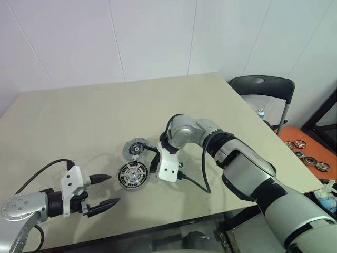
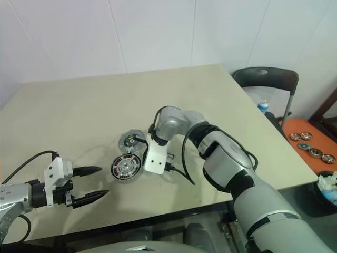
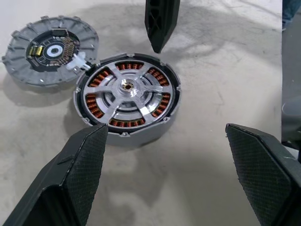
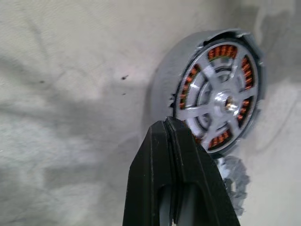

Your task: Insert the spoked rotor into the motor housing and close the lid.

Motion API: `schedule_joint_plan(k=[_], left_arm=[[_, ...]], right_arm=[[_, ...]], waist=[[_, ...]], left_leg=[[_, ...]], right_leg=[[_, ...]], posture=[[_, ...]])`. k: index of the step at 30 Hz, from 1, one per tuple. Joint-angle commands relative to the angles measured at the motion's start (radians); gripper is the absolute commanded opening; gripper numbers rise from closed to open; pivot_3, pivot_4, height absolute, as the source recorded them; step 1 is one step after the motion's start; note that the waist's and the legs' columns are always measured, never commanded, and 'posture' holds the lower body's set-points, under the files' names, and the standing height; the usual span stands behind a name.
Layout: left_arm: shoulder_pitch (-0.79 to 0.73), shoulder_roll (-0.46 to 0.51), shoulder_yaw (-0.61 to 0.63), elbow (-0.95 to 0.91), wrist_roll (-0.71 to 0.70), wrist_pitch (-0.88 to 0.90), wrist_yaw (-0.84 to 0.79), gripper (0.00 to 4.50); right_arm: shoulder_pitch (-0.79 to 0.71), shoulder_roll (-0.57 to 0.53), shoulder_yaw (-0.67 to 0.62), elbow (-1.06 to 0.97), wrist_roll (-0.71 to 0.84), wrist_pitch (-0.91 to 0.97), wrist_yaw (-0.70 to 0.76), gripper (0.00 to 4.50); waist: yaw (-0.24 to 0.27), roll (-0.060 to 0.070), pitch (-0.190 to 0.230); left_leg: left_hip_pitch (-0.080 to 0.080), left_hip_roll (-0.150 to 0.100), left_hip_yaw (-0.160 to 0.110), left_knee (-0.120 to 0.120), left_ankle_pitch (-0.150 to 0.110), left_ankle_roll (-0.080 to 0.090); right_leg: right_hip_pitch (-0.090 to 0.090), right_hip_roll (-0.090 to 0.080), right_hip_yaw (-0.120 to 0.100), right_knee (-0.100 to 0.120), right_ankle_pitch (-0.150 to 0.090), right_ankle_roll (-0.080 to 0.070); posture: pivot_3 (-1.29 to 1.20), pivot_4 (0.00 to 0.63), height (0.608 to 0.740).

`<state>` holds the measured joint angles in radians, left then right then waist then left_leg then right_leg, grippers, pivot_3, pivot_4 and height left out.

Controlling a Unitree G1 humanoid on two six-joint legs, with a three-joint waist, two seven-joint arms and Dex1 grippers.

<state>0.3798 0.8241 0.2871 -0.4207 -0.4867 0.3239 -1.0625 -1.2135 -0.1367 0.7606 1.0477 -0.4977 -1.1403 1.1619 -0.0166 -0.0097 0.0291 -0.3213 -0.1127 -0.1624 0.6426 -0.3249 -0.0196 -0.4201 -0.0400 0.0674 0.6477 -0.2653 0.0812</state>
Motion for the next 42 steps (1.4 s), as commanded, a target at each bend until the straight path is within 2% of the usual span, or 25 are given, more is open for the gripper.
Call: schedule_joint_plan(k=[1, 4, 9, 42], left_arm=[[-0.012, 0.004, 0.008, -0.003, -0.003, -0.004, -0.002, 4.30], [-0.002, 0.007, 0.007, -0.003, -0.003, -0.002, -0.007, 4.30], [-0.007, 0.012, 0.009, -0.002, -0.006, 0.006, -0.009, 4.30], [0.007, -0.021, 0.033, -0.051, -0.067, 0.090, 0.065, 4.30]], right_arm=[[-0.033, 0.016, -0.014, -0.014, 0.054, -0.023, 0.015, 0.38], [-0.036, 0.007, -0.002, -0.026, 0.071, -0.026, 0.052, 1.17], [-0.069, 0.005, 0.018, -0.012, -0.060, -0.028, -0.084, 2.83], [-0.007, 0.043, 0.069, 0.044, -0.080, -0.039, -0.085, 2.83]], waist=[[0.000, 0.000, 0.000], [0.000, 0.000, 0.000], [0.001, 0.000, 0.000], [-0.001, 0.000, 0.000]], left_leg=[[0.000, 0.000, 0.000, 0.000, 0.000, 0.000], [0.000, 0.000, 0.000, 0.000, 0.000, 0.000], [0.000, 0.000, 0.000, 0.000, 0.000, 0.000], [0.000, 0.000, 0.000, 0.000, 0.001, -0.002]], right_leg=[[0.000, 0.000, 0.000, 0.000, 0.000, 0.000], [0.000, 0.000, 0.000, 0.000, 0.000, 0.000], [0.000, 0.000, 0.000, 0.000, 0.000, 0.000], [0.000, 0.001, 0.000, 0.001, 0.000, 0.000]], posture=[[0.00, 0.000, 0.740], [0.00, 0.000, 0.740], [0.00, 0.000, 0.740], [0.00, 0.000, 0.740]])
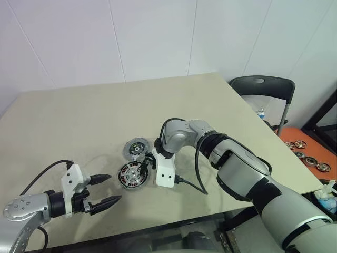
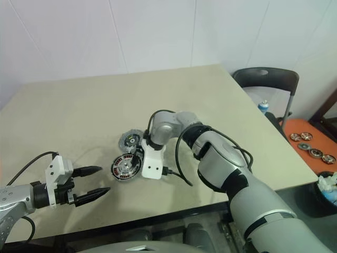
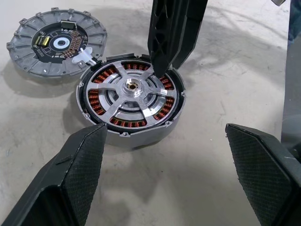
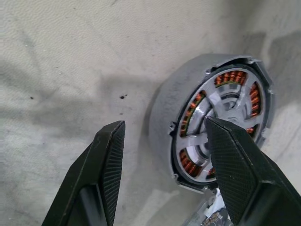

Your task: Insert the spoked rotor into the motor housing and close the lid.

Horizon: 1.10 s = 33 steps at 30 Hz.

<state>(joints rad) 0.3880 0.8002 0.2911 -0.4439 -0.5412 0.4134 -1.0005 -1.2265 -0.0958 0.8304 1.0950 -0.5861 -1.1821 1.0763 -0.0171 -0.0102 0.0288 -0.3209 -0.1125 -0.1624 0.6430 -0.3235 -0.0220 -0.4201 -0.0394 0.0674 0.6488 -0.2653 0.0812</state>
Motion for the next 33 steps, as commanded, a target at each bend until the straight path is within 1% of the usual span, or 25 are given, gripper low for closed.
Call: schedule_joint_plan(k=[1, 5, 6, 8, 10, 13, 15, 16, 19, 24, 26, 28, 31, 33], left_arm=[[-0.001, 0.003, 0.030, -0.028, -0.013, 0.001, 0.004, 4.30], [0.000, 0.003, 0.029, -0.026, -0.011, -0.001, 0.005, 4.30], [-0.001, 0.003, 0.029, -0.026, -0.011, 0.000, 0.005, 4.30], [-0.002, 0.003, 0.028, -0.024, -0.012, 0.000, 0.006, 4.30], [-0.004, 0.002, 0.027, -0.024, -0.012, 0.000, 0.007, 4.30], [-0.006, 0.000, 0.023, -0.023, -0.011, 0.000, 0.010, 4.30], [-0.008, -0.001, 0.019, -0.022, -0.010, 0.000, 0.012, 4.30], [-0.010, -0.002, 0.017, -0.022, -0.010, 0.000, 0.013, 4.30], [-0.014, -0.004, 0.013, -0.021, -0.011, 0.001, 0.016, 4.30], [-0.022, -0.009, 0.006, -0.015, -0.008, -0.002, 0.019, 4.30], [-0.029, -0.011, 0.000, -0.009, -0.005, -0.004, 0.021, 4.30], [-0.036, -0.012, -0.006, -0.003, -0.002, -0.006, 0.020, 4.30], [-0.051, -0.014, -0.017, 0.009, 0.006, -0.009, 0.016, 4.30], [-0.066, -0.016, -0.027, 0.020, 0.009, -0.012, 0.015, 4.30]], right_arm=[[0.010, 0.004, 0.000, -0.005, 0.009, 0.007, 0.000, 2.83], [0.015, 0.009, 0.006, -0.004, -0.001, 0.018, -0.011, 2.83], [0.014, 0.009, 0.008, -0.006, -0.009, 0.016, -0.024, 2.65], [0.012, 0.012, 0.011, -0.006, -0.019, 0.015, -0.039, 2.18], [0.009, 0.017, 0.010, -0.002, -0.018, 0.019, -0.045, 1.61], [0.005, 0.024, 0.014, 0.002, -0.024, 0.020, -0.055, 0.58], [0.001, 0.032, 0.012, 0.001, -0.029, 0.026, -0.068, 0.15], [-0.003, 0.037, 0.011, 0.001, -0.032, 0.033, -0.073, 0.05], [-0.011, 0.043, 0.005, 0.004, -0.035, 0.047, -0.079, 0.05], [-0.016, 0.051, -0.033, 0.001, 0.045, 0.112, 0.029, 0.05], [-0.020, 0.059, -0.067, -0.013, 0.094, 0.227, 0.116, 0.05], [-0.019, 0.063, -0.100, -0.040, 0.162, 0.344, 0.237, 0.05], [0.010, 0.048, -0.150, -0.167, 0.306, 0.543, 0.471, 0.05], [0.016, 0.028, -0.168, -0.234, 0.327, 0.660, 0.529, 0.05]], waist=[[0.000, 0.000, 0.000], [-0.001, 0.000, 0.000], [-0.001, 0.000, 0.000], [-0.001, 0.000, 0.000], [-0.001, 0.000, 0.000], [-0.001, 0.000, 0.000], [-0.003, 0.000, 0.000], [-0.004, 0.000, 0.000], [-0.004, 0.000, 0.000], [-0.003, 0.000, 0.000], [-0.003, 0.000, 0.000], [-0.001, 0.000, 0.000], [0.003, 0.000, 0.000], [0.004, 0.000, 0.000]], left_leg=[[0.000, 0.000, 0.000, 0.000, 0.000, 0.000], [0.000, 0.000, 0.000, 0.000, 0.000, 0.000], [0.001, 0.000, 0.000, 0.000, 0.000, 0.000], [0.001, 0.001, 0.000, 0.000, 0.000, 0.000], [0.001, 0.001, 0.000, 0.000, 0.000, 0.000], [0.002, 0.002, 0.000, 0.000, 0.000, 0.000], [0.003, 0.004, 0.000, 0.001, -0.002, 0.001], [0.003, 0.005, 0.000, 0.001, -0.003, 0.001], [0.003, 0.009, 0.000, 0.001, -0.003, -0.001], [0.003, 0.010, 0.000, 0.001, -0.003, -0.002], [0.003, 0.010, 0.000, 0.002, -0.003, -0.002], [0.003, 0.010, 0.001, 0.002, -0.003, -0.002], [0.002, 0.010, 0.000, 0.003, -0.003, -0.002], [0.001, 0.010, 0.000, 0.003, -0.004, -0.002]], right_leg=[[0.000, 0.000, 0.000, 0.000, 0.000, 0.000], [0.000, 0.000, 0.000, 0.000, 0.000, 0.000], [0.000, 0.000, 0.000, 0.001, 0.000, 0.000], [0.000, 0.001, 0.000, 0.001, 0.000, 0.000], [0.001, 0.002, 0.000, 0.001, 0.000, 0.000], [0.001, 0.004, 0.000, 0.000, 0.001, -0.001], [0.003, 0.007, 0.001, 0.000, 0.001, -0.002], [0.002, 0.008, 0.001, 0.000, 0.001, -0.002], [0.002, 0.011, 0.001, 0.000, 0.003, -0.005], [0.002, 0.012, 0.001, 0.000, 0.003, -0.006], [0.002, 0.012, 0.001, 0.000, 0.003, -0.006], [0.002, 0.012, 0.001, 0.000, 0.004, -0.006], [0.003, 0.012, 0.000, -0.001, 0.004, -0.006], [0.002, 0.012, 0.000, -0.002, 0.004, -0.006]], posture=[[0.00, 0.000, 0.740], [0.00, 0.000, 0.740], [0.00, 0.000, 0.740], [0.00, 0.000, 0.740], [0.00, 0.000, 0.740], [0.00, 0.000, 0.740], [0.00, 0.000, 0.740], [0.00, 0.000, 0.740], [0.00, 0.000, 0.740], [0.00, 0.000, 0.740], [0.00, 0.000, 0.740], [0.00, 0.000, 0.740], [0.00, 0.000, 0.740], [0.00, 0.000, 0.740]])
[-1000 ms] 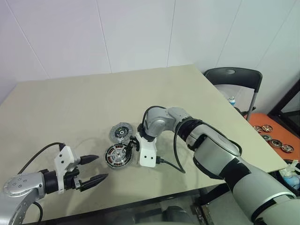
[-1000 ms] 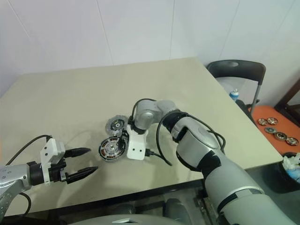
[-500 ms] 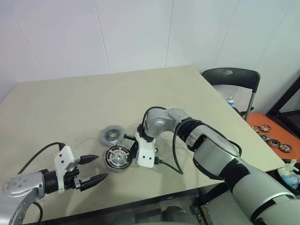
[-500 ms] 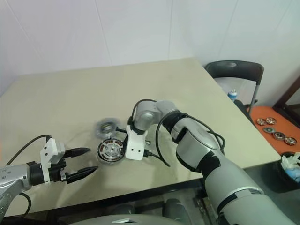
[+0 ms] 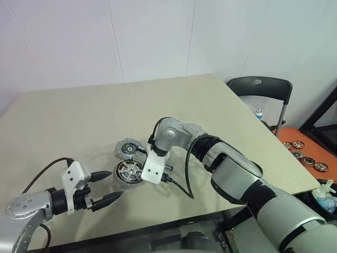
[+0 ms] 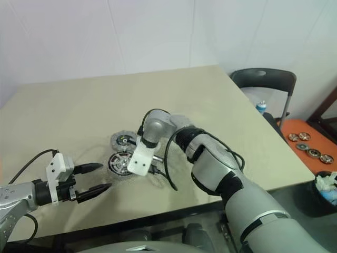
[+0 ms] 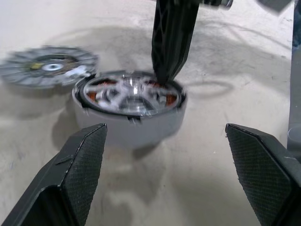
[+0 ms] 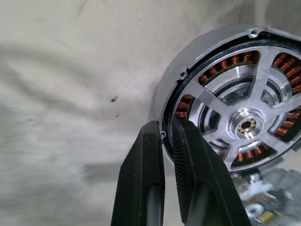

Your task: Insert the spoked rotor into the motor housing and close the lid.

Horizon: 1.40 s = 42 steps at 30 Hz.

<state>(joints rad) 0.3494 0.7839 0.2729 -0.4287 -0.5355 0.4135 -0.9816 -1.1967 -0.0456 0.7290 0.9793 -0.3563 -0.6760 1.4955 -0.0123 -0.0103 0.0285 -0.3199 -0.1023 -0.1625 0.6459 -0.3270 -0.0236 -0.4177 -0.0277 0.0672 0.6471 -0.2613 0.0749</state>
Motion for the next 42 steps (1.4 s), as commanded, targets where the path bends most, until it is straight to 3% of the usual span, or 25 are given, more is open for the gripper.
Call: schedule_joint_plan(k=[1, 7, 15, 20, 27, 39, 40, 42], left_arm=[[-0.033, -0.001, -0.012, 0.008, 0.004, -0.013, -0.004, 4.30], [-0.072, -0.003, -0.045, 0.050, 0.018, -0.026, -0.015, 4.30], [-0.128, -0.009, -0.083, 0.090, 0.036, -0.031, -0.025, 4.30], [-0.133, -0.009, -0.089, 0.091, 0.040, -0.032, -0.024, 4.30], [-0.090, -0.017, -0.070, 0.066, 0.037, -0.029, -0.009, 4.30], [-0.034, -0.031, -0.047, 0.023, 0.031, -0.025, 0.019, 4.30], [-0.034, -0.031, -0.047, 0.021, 0.030, -0.023, 0.020, 4.30], [-0.034, -0.031, -0.047, 0.018, 0.029, -0.021, 0.022, 4.30]], right_arm=[[-0.012, -0.033, -0.066, -0.151, 0.105, 0.217, 0.116, 0.05], [-0.022, -0.139, 0.016, -0.329, 0.213, 0.559, 0.119, 0.05], [-0.038, -0.253, 0.138, -0.485, 0.296, 0.774, 0.119, 0.05], [-0.047, -0.135, 0.135, -0.416, 0.279, 1.026, 0.119, 0.05], [-0.063, 0.042, 0.093, -0.268, 0.238, 1.219, 0.068, 0.05], [-0.075, 0.144, 0.041, -0.049, 0.164, 1.129, -0.069, 0.05], [-0.074, 0.146, 0.038, -0.041, 0.161, 1.121, -0.072, 0.74], [-0.070, 0.149, 0.039, -0.034, 0.151, 1.123, -0.070, 1.25]], waist=[[-0.001, 0.000, 0.000], [-0.001, 0.000, 0.000], [-0.001, 0.000, 0.000], [-0.006, 0.000, 0.000], [-0.003, 0.000, 0.000], [-0.006, 0.000, 0.000], [-0.006, 0.000, 0.000], [-0.005, 0.000, 0.000]], left_leg=[[-0.001, 0.000, 0.000, 0.000, 0.000, 0.000], [-0.002, 0.000, 0.000, 0.000, -0.001, -0.001], [-0.003, 0.000, 0.001, 0.000, -0.001, -0.001], [-0.004, 0.001, 0.002, -0.001, -0.001, -0.001], [-0.004, 0.002, 0.003, 0.000, -0.002, -0.002], [0.000, 0.003, 0.004, 0.000, -0.001, -0.002], [0.000, 0.003, 0.004, 0.000, -0.001, -0.003], [0.000, 0.004, 0.004, 0.001, -0.001, -0.003]], right_leg=[[-0.001, 0.000, 0.000, 0.000, 0.000, 0.000], [-0.003, -0.001, 0.000, 0.000, 0.000, 0.000], [-0.005, -0.002, 0.000, 0.000, 0.000, 0.000], [-0.006, -0.001, 0.000, 0.000, 0.000, 0.000], [-0.007, -0.001, 0.000, 0.000, 0.000, 0.000], [-0.005, 0.000, 0.000, 0.001, 0.002, -0.003], [-0.004, 0.001, 0.000, 0.001, 0.003, -0.004], [-0.004, 0.001, -0.001, 0.002, 0.003, -0.005]], posture=[[0.00, 0.000, 0.740], [0.00, 0.000, 0.740], [0.00, 0.000, 0.740], [0.00, 0.000, 0.740], [0.00, 0.000, 0.740], [0.00, 0.000, 0.740], [0.00, 0.000, 0.740], [0.00, 0.000, 0.740]])
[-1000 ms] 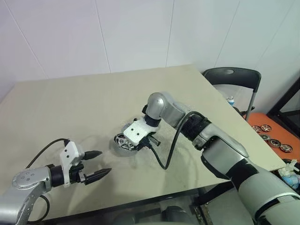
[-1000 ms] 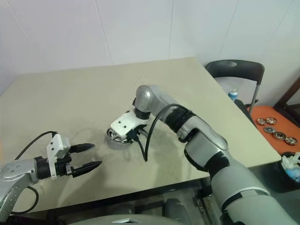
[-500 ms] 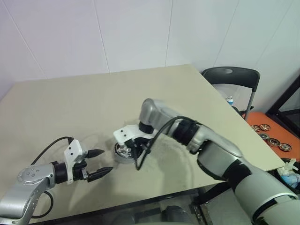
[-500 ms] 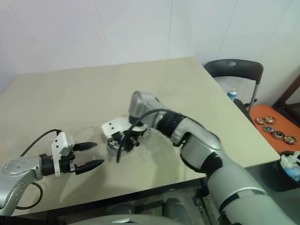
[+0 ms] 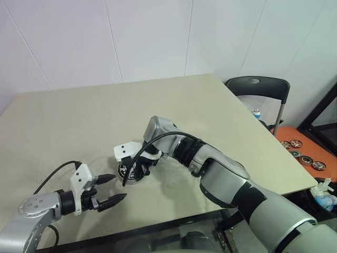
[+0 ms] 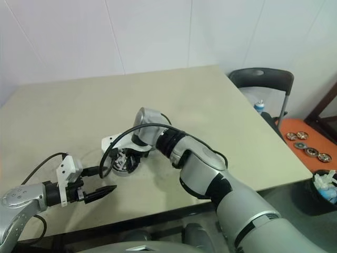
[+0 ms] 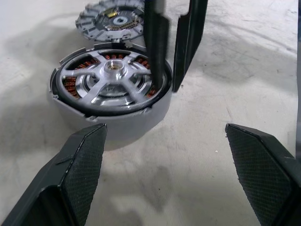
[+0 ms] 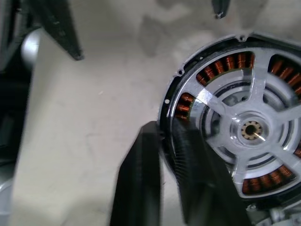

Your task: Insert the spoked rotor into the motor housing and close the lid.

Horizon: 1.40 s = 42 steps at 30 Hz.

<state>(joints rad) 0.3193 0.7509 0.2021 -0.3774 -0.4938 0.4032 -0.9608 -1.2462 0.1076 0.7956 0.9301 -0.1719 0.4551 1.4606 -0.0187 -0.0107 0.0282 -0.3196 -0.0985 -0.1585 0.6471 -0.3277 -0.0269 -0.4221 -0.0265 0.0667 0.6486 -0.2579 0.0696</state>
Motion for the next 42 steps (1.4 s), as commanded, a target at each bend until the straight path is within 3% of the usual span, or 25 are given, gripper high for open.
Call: schedule_joint_plan(k=[1, 12, 15, 19, 24, 30, 42], left_arm=[[-0.007, 0.003, 0.023, -0.032, -0.013, -0.009, 0.000, 4.30], [-0.050, 0.037, 0.057, 0.007, -0.028, -0.001, -0.035, 4.30], [-0.049, 0.045, 0.065, 0.011, -0.031, -0.001, -0.043, 4.30], [-0.047, 0.050, 0.070, 0.017, -0.027, -0.002, -0.049, 4.30], [-0.045, 0.056, 0.080, 0.036, -0.029, 0.006, -0.057, 4.30], [-0.049, 0.059, 0.080, 0.029, -0.034, 0.017, -0.060, 4.30], [-0.021, 0.051, 0.088, 0.050, -0.021, 0.007, -0.055, 4.30]], right_arm=[[-0.022, 0.003, -0.031, 0.023, -0.037, 0.011, -0.041, 1.53], [0.003, -0.128, -0.074, -0.237, -0.023, -0.177, 0.075, 1.53], [0.069, -0.219, -0.057, -0.401, -0.034, -0.327, 0.097, 1.53], [0.095, -0.306, -0.020, -0.401, -0.109, -0.650, 0.030, 1.53], [0.095, -0.321, 0.010, -0.331, -0.169, -0.845, -0.017, 1.53], [0.090, -0.237, 0.012, -0.259, -0.208, -0.846, -0.061, 1.53], [0.122, -0.255, 0.026, -0.295, -0.239, -0.861, -0.006, 1.53]], waist=[[0.004, 0.000, 0.000], [0.001, 0.000, 0.000], [0.001, -0.001, 0.000], [0.001, -0.001, 0.000], [-0.003, -0.001, -0.001], [-0.001, -0.001, -0.001], [0.004, -0.002, -0.001]], left_leg=[[0.000, 0.000, 0.000, 0.001, 0.000, 0.000], [-0.002, 0.000, 0.000, 0.000, 0.000, 0.000], [-0.003, 0.001, 0.000, -0.001, -0.001, 0.001], [-0.002, 0.002, 0.004, -0.001, -0.001, 0.000], [-0.001, 0.004, 0.009, -0.001, -0.002, 0.001], [-0.001, 0.006, 0.012, -0.001, -0.002, 0.001], [-0.001, 0.005, 0.014, 0.000, -0.002, 0.001]], right_leg=[[0.000, 0.000, 0.000, 0.000, 0.000, 0.000], [-0.001, -0.001, -0.001, -0.001, 0.000, 0.000], [-0.001, -0.001, -0.002, -0.001, 0.000, 0.000], [-0.002, -0.002, -0.003, -0.002, 0.000, 0.000], [-0.003, -0.001, -0.002, -0.002, 0.000, 0.000], [-0.003, -0.001, -0.002, -0.001, 0.001, -0.001], [-0.003, -0.001, -0.001, -0.002, 0.001, -0.001]], posture=[[0.00, 0.000, 0.740], [0.00, 0.000, 0.740], [0.00, 0.000, 0.740], [0.00, 0.000, 0.740], [0.00, 0.000, 0.740], [0.00, 0.000, 0.740], [0.00, 0.000, 0.740]])
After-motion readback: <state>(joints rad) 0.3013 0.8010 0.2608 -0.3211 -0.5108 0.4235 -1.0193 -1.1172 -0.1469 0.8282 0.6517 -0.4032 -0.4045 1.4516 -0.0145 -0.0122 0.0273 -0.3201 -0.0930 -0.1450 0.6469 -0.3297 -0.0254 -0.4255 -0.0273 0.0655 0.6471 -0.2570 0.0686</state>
